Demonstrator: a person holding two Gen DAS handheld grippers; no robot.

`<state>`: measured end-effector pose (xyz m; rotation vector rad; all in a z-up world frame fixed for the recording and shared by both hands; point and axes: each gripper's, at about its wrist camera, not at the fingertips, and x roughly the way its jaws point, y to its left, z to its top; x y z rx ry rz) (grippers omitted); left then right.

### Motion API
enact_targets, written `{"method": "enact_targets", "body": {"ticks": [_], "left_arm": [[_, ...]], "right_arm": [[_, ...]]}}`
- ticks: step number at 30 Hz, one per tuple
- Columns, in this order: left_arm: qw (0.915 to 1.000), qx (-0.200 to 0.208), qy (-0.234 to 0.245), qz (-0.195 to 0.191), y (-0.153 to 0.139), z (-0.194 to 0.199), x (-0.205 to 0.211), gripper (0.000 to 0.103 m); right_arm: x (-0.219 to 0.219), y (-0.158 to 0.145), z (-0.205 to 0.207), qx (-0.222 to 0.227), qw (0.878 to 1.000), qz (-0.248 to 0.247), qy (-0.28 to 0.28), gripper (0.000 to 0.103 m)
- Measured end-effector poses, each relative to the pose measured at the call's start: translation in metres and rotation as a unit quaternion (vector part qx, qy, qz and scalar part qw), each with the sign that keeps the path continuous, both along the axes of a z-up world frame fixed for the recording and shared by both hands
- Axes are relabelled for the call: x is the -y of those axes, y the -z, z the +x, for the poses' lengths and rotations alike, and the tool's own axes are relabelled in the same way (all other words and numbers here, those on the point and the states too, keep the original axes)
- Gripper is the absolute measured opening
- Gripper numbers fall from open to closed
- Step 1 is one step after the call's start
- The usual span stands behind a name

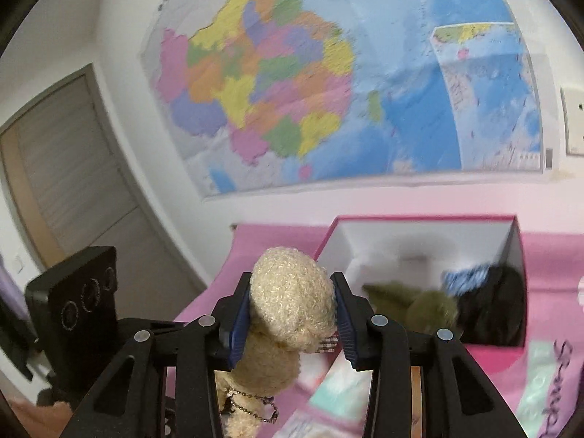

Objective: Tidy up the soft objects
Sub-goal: 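Lower the teddy bear into the pink box and release it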

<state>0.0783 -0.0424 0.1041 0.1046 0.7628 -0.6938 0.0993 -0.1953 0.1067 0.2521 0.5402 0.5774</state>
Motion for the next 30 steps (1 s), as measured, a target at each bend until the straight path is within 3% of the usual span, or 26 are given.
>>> {"method": "enact_targets", "body": {"ticks": [13,18,22,30], "left_arm": [[0.9929,-0.048,-0.08,0.074,0.017,0.112,0.004,0.026],[0.9875,-0.056,-0.109,0.1,0.03,0.133,0.001,0.026],[0.9826,-0.051,-0.134,0.118,0.035,0.144,0.0,0.026],[0.9771,-0.007,-0.175,0.121,0.025,0.132,-0.016,0.026]], "right_arm": [[0.0,0.032,0.105,-0.068,0.996,0.017,0.049,0.043],[-0.005,0.05,0.127,-0.096,0.993,0.013,0.063,0.047],[-0.01,0.059,0.138,-0.108,0.991,-0.007,0.076,0.056],[0.01,0.071,0.134,-0.136,0.986,-0.016,0.093,0.059]]}}
